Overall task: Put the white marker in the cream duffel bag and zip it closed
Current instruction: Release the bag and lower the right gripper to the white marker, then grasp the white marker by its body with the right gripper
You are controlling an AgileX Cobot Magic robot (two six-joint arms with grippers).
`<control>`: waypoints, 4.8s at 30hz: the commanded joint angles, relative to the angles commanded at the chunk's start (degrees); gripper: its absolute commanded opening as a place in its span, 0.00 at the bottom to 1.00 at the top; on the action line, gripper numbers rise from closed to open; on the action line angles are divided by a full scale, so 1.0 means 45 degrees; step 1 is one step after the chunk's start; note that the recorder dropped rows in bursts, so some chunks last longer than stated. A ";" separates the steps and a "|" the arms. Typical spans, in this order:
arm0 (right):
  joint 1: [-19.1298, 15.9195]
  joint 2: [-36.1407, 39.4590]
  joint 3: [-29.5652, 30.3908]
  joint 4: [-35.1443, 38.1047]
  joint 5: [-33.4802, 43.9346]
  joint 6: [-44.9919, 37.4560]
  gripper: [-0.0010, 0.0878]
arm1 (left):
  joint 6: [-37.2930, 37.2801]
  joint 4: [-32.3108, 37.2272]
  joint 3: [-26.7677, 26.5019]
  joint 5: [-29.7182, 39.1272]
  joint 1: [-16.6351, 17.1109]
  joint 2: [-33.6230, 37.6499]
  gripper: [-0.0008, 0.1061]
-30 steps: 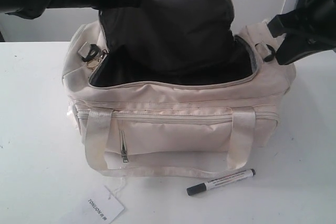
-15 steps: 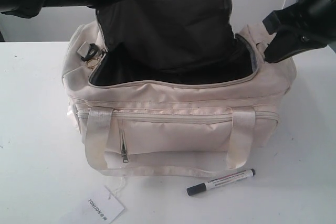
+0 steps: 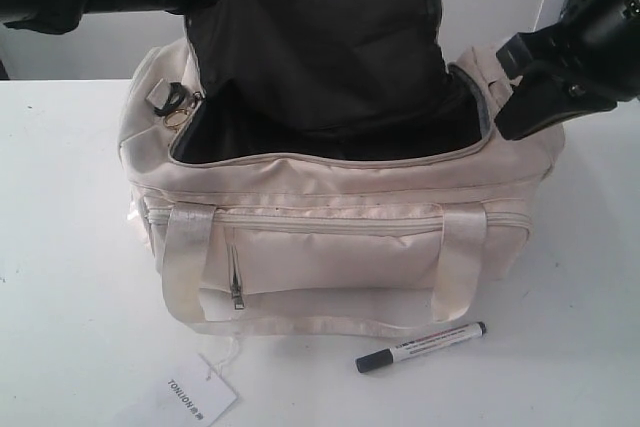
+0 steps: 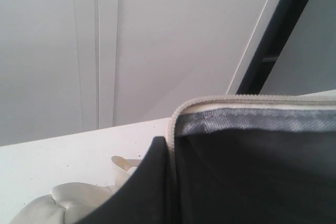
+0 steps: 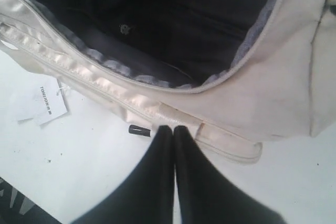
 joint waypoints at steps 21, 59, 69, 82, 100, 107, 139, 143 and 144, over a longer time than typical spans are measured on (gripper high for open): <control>0.0203 -0.2243 0.2487 0.0057 -0.0135 -0.2439 0.01 | 0.0000 0.0119 0.0000 0.0030 0.0000 0.0000 0.01; 0.4504 0.0318 0.5648 0.0071 -0.4190 -1.5371 0.15 | 0.0000 0.0119 0.0000 0.0030 0.0000 0.0000 0.01; 0.5330 0.1851 0.5648 0.0013 -0.5167 -1.5348 0.17 | 0.0000 0.0120 0.0000 0.0057 0.0000 0.0000 0.01; 0.5828 0.3069 0.5648 -0.0016 -0.6653 -1.5372 0.29 | 0.0000 0.0120 0.0000 0.0057 0.0000 0.0000 0.01; 0.6239 0.2922 0.5648 -0.0028 -0.6266 -1.5877 0.29 | 0.0000 0.0120 0.0000 0.0057 0.0000 0.0000 0.01; 0.7037 0.2623 0.5648 -0.1184 -0.6198 -1.5964 0.29 | 0.0000 0.0120 0.0000 0.0057 0.0000 0.0000 0.01; 0.8545 0.4234 0.5648 -0.4867 -0.8039 -1.5917 0.29 | 0.0000 0.0120 0.0000 0.0057 0.0000 0.0000 0.01; 0.8367 0.4390 0.5648 -0.4944 -0.8683 -1.5028 0.29 | 0.0000 0.0120 0.0000 0.0057 0.0000 0.0000 0.01; 0.8367 0.4390 0.5648 -0.5050 -0.8944 -1.4709 0.29 | 0.0000 0.0120 0.0000 0.0057 0.0000 0.0000 0.01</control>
